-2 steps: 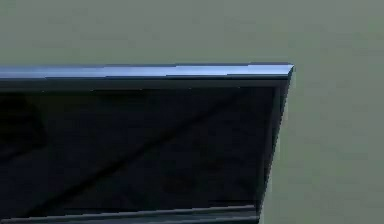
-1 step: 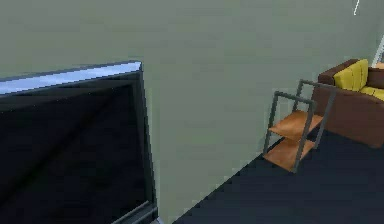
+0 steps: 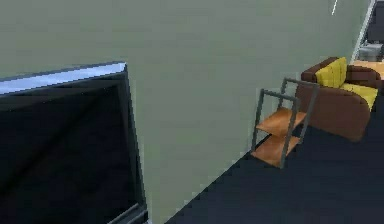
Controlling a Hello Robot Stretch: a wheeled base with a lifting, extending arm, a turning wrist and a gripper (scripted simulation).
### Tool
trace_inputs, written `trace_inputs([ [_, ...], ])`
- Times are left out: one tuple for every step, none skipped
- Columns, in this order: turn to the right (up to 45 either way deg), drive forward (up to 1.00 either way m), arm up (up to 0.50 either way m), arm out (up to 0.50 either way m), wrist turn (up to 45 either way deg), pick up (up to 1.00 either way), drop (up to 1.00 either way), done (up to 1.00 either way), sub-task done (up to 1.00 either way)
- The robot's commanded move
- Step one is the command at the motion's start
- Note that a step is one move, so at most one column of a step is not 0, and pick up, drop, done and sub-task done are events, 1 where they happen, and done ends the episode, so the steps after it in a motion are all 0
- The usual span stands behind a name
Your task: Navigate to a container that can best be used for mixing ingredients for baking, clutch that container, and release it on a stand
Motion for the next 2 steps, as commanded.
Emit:
trace_inputs([
  [0.0,0.05,0.0,0.0,0.0,0.0,0.0,0.0,0.0],
  [-45.0,0.0,0.0,0.0,0.0,0.0,0.0,0.0,0.0],
])
